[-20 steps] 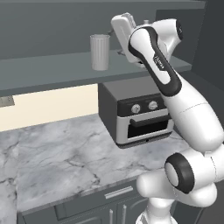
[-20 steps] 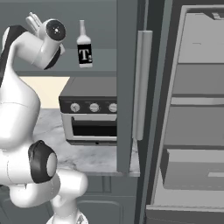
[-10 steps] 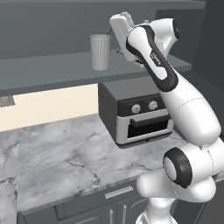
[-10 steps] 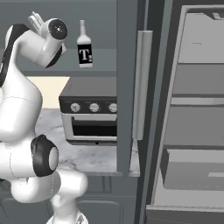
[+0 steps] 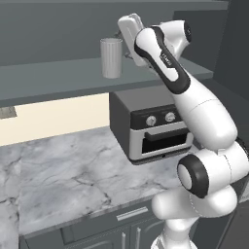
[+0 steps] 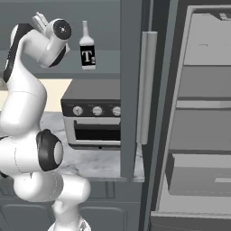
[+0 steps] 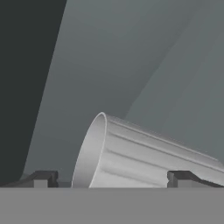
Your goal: There is a bowl on the dining counter. Grab a lemon wedge from the fridge and place it in the bowl. Then get the liquor bottle and glass cup from the cabinet and place them next to the bowl.
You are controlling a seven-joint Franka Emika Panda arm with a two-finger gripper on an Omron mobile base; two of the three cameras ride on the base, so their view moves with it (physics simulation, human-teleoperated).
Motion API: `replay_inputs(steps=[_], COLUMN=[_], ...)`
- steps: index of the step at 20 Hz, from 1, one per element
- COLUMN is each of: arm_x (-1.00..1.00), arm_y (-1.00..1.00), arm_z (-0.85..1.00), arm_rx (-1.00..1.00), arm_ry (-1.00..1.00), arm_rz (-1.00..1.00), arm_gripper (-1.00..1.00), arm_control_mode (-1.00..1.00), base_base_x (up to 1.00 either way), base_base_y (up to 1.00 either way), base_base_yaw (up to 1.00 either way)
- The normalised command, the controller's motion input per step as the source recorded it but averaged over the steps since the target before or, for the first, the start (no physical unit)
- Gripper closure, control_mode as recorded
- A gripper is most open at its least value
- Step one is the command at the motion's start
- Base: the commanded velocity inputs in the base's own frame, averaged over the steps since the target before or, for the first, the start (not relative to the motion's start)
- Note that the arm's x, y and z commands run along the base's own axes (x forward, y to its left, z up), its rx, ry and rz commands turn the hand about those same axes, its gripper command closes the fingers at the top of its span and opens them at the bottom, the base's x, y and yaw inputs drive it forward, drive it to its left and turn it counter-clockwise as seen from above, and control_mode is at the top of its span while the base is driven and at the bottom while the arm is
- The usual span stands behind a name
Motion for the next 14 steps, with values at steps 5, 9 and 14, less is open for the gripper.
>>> replay_inputs(steps=[5, 9, 14], arm_x=[0.19, 0.23, 0.22], arm_y=[0.14, 0.14, 0.09], arm_z=[-0.09, -0.08, -0.08], arm_rx=[0.0, 0.0, 0.0], arm_ry=[0.0, 0.0, 0.0], arm_rz=[0.0, 0.0, 0.0], arm_gripper=[-1.0, -1.0, -1.0], arm_control_mode=[-1.0, -1.0, -1.0], base_base_x=[0.0, 0.0, 0.0], base_base_y=[0.0, 0.0, 0.0], base_base_yaw=[0.0, 0.0, 0.0])
